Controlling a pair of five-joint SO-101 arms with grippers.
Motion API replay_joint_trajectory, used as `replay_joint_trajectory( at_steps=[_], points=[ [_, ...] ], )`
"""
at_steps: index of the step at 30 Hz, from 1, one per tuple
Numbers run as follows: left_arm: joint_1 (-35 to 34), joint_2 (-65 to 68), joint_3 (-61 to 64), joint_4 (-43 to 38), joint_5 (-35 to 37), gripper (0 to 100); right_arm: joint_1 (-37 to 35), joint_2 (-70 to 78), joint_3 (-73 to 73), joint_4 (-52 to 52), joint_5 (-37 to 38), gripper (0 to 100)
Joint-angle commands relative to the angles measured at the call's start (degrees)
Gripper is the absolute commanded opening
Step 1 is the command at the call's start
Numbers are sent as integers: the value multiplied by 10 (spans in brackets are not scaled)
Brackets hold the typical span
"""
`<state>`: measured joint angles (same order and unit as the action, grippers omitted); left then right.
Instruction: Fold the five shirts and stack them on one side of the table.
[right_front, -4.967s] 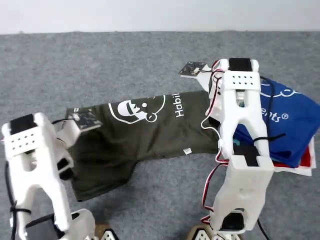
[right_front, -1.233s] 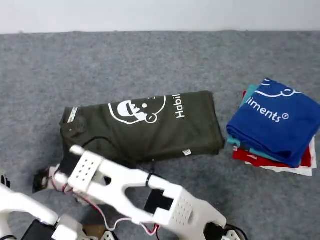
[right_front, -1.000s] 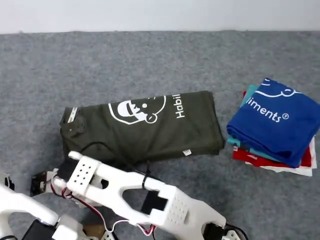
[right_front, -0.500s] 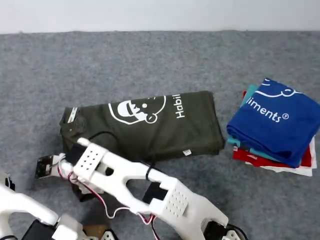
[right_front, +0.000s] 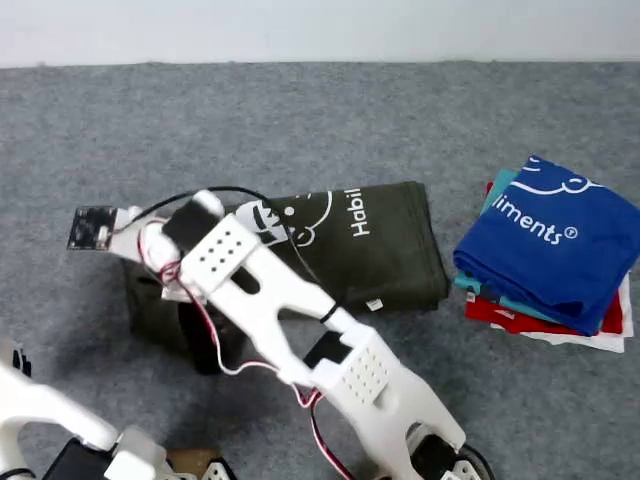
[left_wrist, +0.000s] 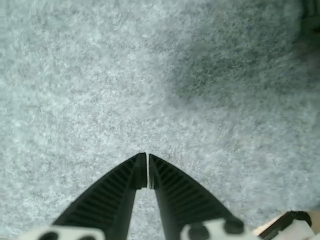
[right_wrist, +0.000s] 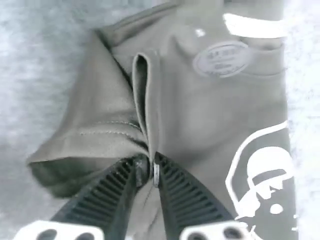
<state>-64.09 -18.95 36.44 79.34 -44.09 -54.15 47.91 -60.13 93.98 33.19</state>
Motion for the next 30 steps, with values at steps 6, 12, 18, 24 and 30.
replay_joint_trajectory(
  at_steps=[6,12,18,24,30],
  points=[
    [33,-20,-3,-10,-3,15,43,87,-105,-60,22,10],
    [33,-19,-3,-10,-3,15,73,152,-157,-109,18,139],
    [33,-19,-3,-11,-3,15,96,182,-184,-153,-5,224],
    [33,-19,-3,-11,-3,15,90,150,-229,-58,-6,197],
    [33,-19,-3,-22,-3,15,50,114,-250,76,-7,143]
  ],
)
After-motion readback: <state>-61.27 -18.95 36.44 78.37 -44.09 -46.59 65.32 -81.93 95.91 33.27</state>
